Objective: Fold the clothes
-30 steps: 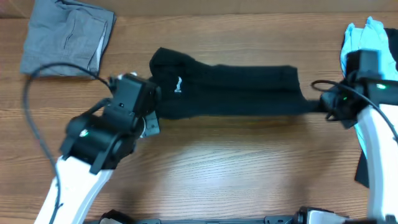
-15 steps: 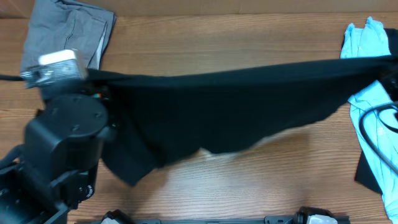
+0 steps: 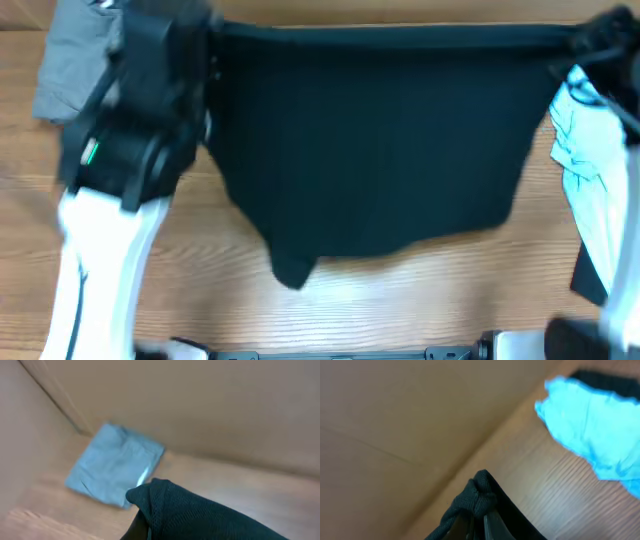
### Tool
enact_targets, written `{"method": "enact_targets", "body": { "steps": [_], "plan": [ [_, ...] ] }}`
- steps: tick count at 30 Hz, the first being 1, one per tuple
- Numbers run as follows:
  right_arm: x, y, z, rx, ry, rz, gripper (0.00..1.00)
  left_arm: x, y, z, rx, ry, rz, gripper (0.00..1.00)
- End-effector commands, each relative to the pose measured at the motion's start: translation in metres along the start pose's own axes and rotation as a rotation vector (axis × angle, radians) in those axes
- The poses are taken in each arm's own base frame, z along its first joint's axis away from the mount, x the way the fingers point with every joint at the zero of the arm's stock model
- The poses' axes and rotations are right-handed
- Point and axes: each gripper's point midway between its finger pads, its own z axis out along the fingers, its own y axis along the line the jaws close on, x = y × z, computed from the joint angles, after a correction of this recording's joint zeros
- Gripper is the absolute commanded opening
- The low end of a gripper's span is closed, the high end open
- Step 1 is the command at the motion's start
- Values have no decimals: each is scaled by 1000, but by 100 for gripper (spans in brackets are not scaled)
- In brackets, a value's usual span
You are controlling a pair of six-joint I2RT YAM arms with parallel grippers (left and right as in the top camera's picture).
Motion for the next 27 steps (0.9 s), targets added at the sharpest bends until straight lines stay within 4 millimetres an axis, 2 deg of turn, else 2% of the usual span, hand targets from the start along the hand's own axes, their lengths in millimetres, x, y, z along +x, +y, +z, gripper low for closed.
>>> {"method": "enact_targets", "body": {
  "steps": [1,2,6,7,8,9,10,11,12,14,17,19,21,24,27],
  "plan": [
    [15,-8,82,76,73,-7,4,51,-12,106,-26,218,9,4],
    [20,-10,104,89,87,-11,4,63,-14,129,-40,251,16,5],
    [39,-11,173,81,132,-34,4,108,-27,214,-71,324,29,8],
    [43,-10,188,70,141,-36,8,116,-32,232,-70,324,24,16],
    [49,-10,206,64,144,-38,15,125,-40,253,-62,318,17,36],
    [55,-8,222,55,145,-42,26,132,-47,270,-58,304,11,64],
    [61,-7,235,47,146,-46,54,140,-54,288,-54,288,3,96],
    [67,-5,247,38,147,-53,91,148,-61,306,-45,271,-5,100],
    [74,-4,258,33,152,-66,100,159,-69,322,-30,265,13,100],
    [88,-4,273,27,170,-117,100,178,-81,340,4,270,88,100],
    [100,-16,273,73,213,-152,100,193,-85,338,11,314,167,100],
    [102,-21,266,98,234,-154,100,189,-85,327,13,329,174,100],
    [104,-27,259,122,259,-154,100,181,-81,310,11,350,168,100],
    [113,-38,248,162,315,-194,100,167,-74,270,15,399,172,100],
    [128,-55,239,225,392,-207,100,166,-73,229,76,483,186,100]
  ]
}}
